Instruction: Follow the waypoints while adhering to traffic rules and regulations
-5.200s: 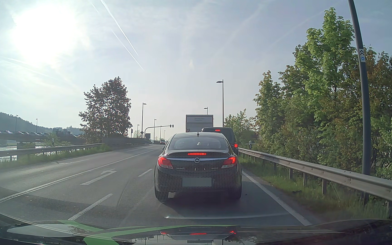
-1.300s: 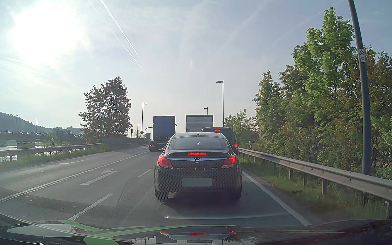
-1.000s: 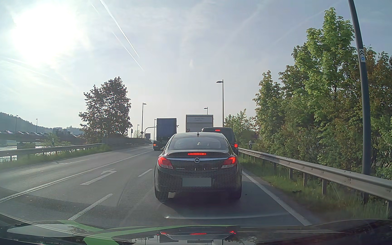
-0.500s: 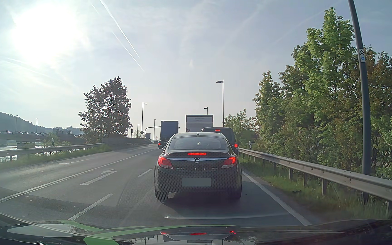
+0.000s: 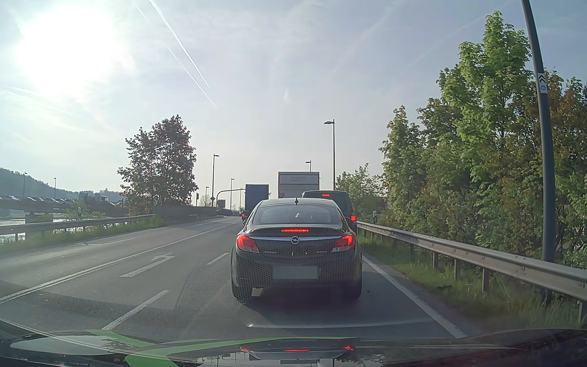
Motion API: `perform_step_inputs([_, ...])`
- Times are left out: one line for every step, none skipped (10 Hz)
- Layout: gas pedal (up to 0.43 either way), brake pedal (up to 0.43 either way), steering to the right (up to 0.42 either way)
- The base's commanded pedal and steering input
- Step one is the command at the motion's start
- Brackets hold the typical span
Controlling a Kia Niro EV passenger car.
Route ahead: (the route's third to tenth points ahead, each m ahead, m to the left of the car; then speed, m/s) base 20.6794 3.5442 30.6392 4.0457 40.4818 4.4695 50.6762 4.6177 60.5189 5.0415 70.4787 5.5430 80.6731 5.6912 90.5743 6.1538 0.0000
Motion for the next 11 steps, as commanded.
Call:
perform_step_inputs([0.000,0.268,-0.001])
perform_step_inputs([0.000,0.268,-0.001])
perform_step_inputs([0.000,0.268,0.000])
perform_step_inputs([0.000,0.268,0.000])
perform_step_inputs([0.000,0.268,0.000])
perform_step_inputs([0.000,0.268,-0.001])
perform_step_inputs([0.000,0.268,0.000])
perform_step_inputs([0.000,0.268,-0.001])
perform_step_inputs([0.000,0.268,-0.001])
perform_step_inputs([0.000,0.268,0.000])
perform_step_inputs([0.000,0.268,-0.001])
